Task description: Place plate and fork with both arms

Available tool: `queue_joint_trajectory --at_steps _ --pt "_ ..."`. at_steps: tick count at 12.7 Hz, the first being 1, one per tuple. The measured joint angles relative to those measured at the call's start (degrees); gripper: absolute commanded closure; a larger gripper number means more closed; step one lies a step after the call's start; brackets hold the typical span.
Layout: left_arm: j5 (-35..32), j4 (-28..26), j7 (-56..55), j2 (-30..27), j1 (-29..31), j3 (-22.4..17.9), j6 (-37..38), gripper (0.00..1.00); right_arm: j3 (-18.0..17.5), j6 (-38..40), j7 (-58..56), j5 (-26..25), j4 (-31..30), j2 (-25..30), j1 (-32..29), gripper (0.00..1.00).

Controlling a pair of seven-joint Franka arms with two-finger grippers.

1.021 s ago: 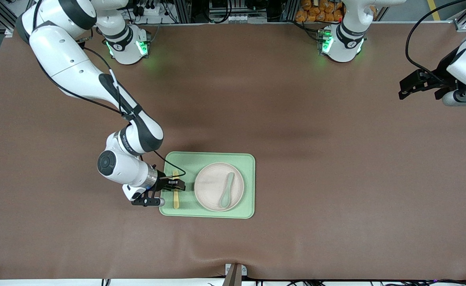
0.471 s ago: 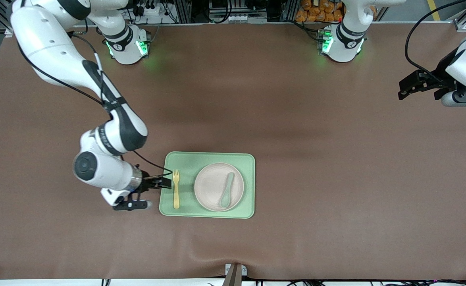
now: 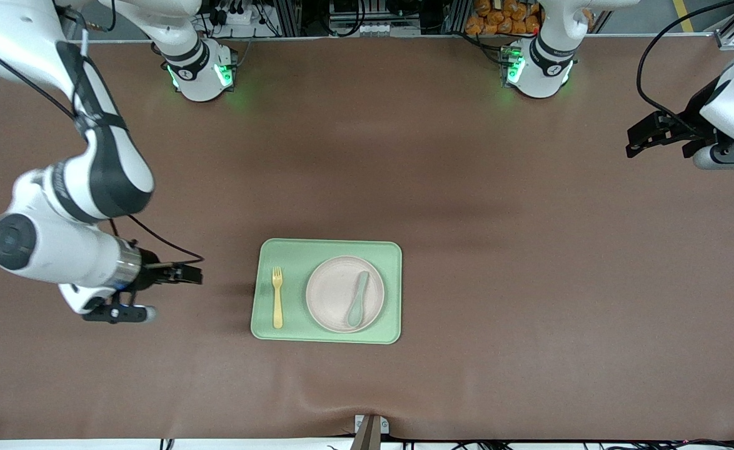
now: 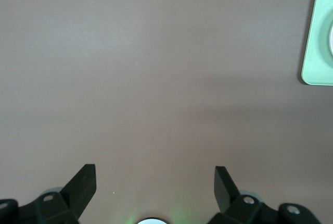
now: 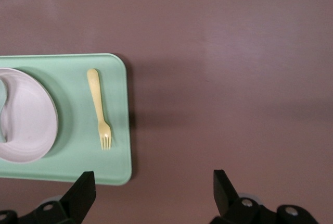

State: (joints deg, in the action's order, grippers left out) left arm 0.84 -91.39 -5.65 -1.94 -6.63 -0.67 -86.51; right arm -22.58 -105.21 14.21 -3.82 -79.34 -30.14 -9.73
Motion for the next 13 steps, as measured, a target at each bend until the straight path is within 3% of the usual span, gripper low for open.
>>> queue_joint_trajectory --at_steps 6,10,13 --pt "0.0 -0.1 0.0 0.4 0.0 0.0 0.0 0.0 -0.8 7.2 5.5 0.0 0.0 10.1 -0.9 0.0" --pt "0.0 -0.1 0.0 0.6 0.1 0.0 -0.1 0.0 -1.0 9.4 5.5 0.0 0.5 13.1 -1.1 0.0" --pt "0.0 -0.1 0.0 0.6 0.1 0.0 -0.1 0.0 1.6 13.2 1.1 0.0 1.6 16.0 -0.2 0.0"
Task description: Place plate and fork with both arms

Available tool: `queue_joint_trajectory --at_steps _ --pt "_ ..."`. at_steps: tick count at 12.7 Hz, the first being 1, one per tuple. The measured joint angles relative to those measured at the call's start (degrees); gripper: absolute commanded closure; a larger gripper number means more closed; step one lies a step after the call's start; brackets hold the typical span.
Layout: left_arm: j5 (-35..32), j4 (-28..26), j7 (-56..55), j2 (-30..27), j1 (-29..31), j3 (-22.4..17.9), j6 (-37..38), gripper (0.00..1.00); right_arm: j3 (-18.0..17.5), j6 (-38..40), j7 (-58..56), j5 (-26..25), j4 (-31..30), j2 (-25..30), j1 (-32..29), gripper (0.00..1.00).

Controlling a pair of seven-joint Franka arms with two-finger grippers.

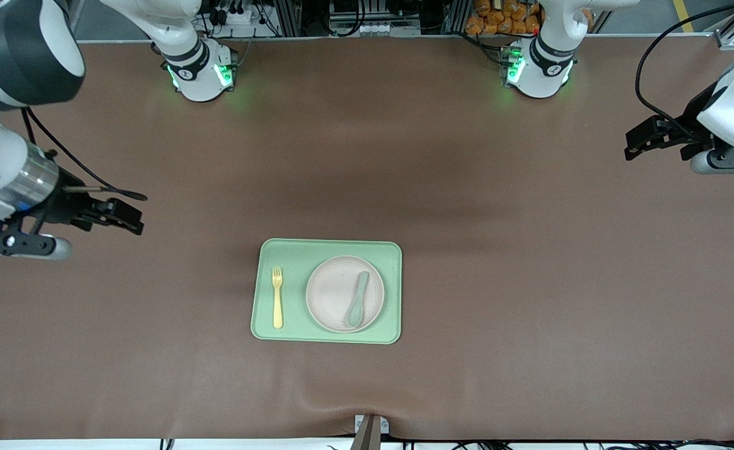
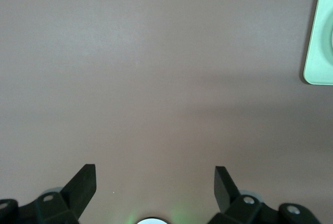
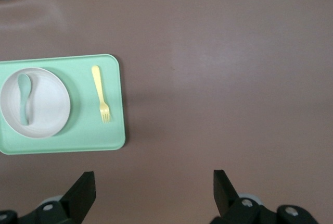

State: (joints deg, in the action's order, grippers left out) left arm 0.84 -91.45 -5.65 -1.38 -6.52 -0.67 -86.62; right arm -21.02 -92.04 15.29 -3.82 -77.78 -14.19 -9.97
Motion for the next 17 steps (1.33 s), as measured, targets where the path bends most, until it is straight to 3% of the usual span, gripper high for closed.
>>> queue_joint_trajectory --at_steps 3,6,10,17 --pt "0.0 0.0 0.0 0.0 -0.1 0.0 0.0 0.0 11.5 5.6 -9.7 1.0 -0.1 4.1 4.7 0.0" --pt "0.0 0.0 0.0 0.0 -0.1 0.0 0.0 0.0 18.0 5.8 -13.6 1.7 -5.2 8.8 7.4 0.0" --pt "0.0 -0.1 0.0 0.0 -0.1 0.0 0.0 0.0 19.4 5.1 -13.6 1.7 -10.6 13.3 8.5 0.0" --pt "0.0 0.1 0.0 0.0 -0.1 0.0 0.0 0.0 19.4 0.4 -13.6 1.7 -13.3 13.9 8.5 0.0"
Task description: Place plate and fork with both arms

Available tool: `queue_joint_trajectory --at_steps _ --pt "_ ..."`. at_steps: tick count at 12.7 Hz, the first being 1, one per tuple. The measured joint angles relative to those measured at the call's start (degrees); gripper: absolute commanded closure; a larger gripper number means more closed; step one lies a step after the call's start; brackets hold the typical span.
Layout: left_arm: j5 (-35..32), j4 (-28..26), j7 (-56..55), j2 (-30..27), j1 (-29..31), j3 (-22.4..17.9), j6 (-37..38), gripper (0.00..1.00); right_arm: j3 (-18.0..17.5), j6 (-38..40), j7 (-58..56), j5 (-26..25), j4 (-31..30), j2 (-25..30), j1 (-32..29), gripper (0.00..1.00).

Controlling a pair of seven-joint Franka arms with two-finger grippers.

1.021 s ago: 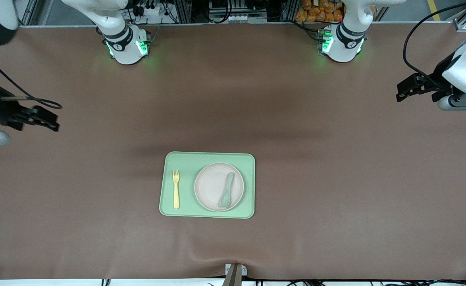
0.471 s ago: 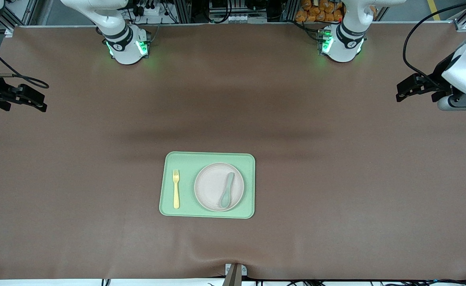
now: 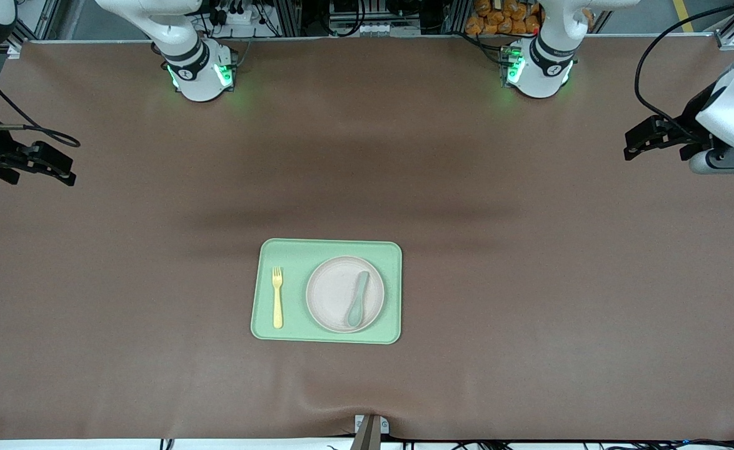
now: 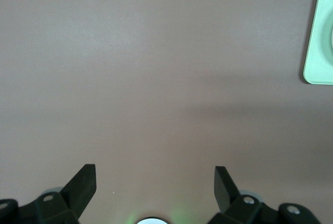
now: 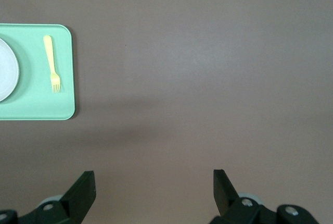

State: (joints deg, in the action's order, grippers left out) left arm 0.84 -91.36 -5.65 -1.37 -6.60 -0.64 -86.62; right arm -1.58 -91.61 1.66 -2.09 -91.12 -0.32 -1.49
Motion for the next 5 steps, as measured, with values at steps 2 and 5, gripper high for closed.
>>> queue_joint_trajectory --at_steps 2,5 --pt "0.0 1.0 0.0 0.0 0.0 0.0 0.1 0.0 0.0 0.0 0.0 0.0 -0.8 0.7 0.0 0.0" --pt "0.0 3.9 0.0 -0.1 0.0 0.0 2.0 0.0 0.0 -0.2 0.0 0.0 -0.5 1.1 0.0 0.0"
